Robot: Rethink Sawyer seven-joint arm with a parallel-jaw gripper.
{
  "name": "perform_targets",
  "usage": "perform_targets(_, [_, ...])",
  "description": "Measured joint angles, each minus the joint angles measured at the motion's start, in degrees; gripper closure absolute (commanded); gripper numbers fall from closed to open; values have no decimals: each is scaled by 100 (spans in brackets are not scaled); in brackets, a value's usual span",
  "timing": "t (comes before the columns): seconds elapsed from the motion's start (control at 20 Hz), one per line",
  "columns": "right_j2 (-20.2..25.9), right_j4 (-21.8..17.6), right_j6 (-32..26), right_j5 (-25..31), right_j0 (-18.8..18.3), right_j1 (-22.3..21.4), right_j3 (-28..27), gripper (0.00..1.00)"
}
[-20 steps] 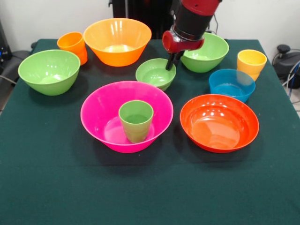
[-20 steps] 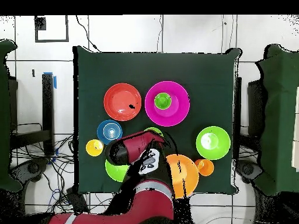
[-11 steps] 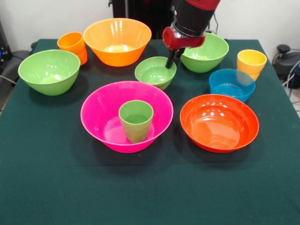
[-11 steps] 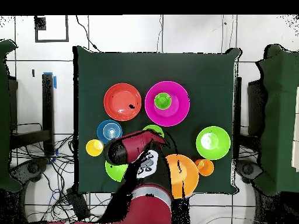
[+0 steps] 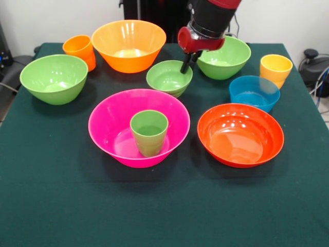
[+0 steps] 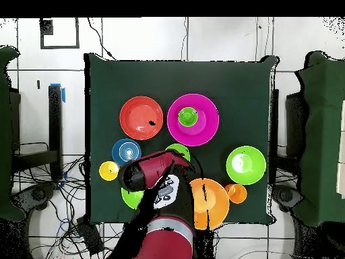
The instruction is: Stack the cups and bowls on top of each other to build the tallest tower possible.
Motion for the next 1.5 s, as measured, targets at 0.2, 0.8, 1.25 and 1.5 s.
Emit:
perform_targets(0.2, [-31, 0, 0, 241, 0, -62, 0, 100])
perform_targets(0.8, [-81, 0, 0, 752, 2, -270, -11, 100])
perform_targets(1.25, [-79, 0, 0, 813, -4, -397, -33, 100])
perform_targets(1.5, [-35, -1, 0, 814, -75, -434, -81, 100])
